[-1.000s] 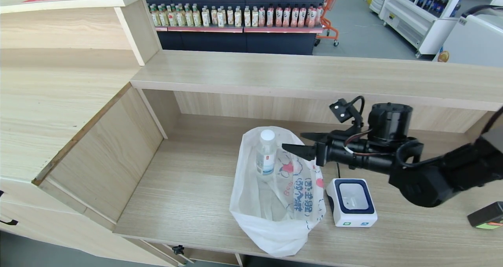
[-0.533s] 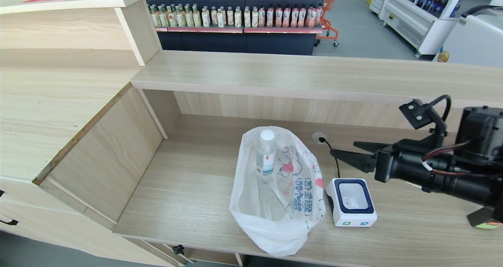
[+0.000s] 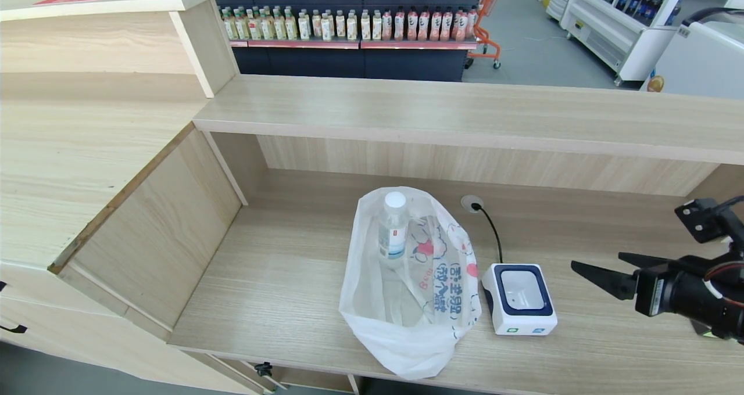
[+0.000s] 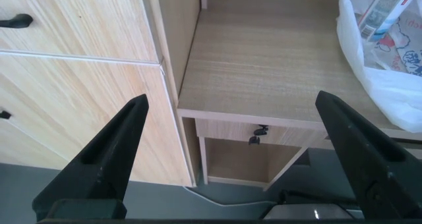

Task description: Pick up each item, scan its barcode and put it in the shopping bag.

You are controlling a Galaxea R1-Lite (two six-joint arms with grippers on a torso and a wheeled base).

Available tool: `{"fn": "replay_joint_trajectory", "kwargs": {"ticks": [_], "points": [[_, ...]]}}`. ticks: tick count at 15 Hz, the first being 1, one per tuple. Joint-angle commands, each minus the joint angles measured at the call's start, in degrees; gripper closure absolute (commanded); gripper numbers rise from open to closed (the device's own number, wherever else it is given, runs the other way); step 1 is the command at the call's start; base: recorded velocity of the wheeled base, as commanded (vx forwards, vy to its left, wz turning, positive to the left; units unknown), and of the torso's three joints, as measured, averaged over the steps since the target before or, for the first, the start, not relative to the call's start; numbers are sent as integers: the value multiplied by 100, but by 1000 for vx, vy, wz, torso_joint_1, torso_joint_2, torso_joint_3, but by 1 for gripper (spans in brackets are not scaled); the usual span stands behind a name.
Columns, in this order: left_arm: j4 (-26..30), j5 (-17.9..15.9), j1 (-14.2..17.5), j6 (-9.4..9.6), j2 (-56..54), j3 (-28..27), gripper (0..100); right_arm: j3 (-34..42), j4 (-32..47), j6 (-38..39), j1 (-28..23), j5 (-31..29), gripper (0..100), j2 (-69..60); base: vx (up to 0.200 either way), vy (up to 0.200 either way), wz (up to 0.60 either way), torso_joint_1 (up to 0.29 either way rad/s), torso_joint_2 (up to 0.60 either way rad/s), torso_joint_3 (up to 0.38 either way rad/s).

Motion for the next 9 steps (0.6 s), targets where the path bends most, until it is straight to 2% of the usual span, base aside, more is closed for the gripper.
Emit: {"fn": "replay_joint_trajectory", "kwargs": {"ticks": [1,3,7,9], "points": [[-2,1,-2,-9,15,0,0,166,-12,-41,-241,1,0,-108,0,0,0,0,0,0],[-2,1,-2,0,-2,0,0,174,6,-50,-346,1,0,-108,0,0,0,0,0,0],[-2,1,-2,-18,-2,0,0,341,6,-437,-909,1,0,15,0,0,0,0,0,0],[-2,1,-2,0,-2,0,0,412,-3,-437,-953,1,0,15,0,0,0,0,0,0]]}}
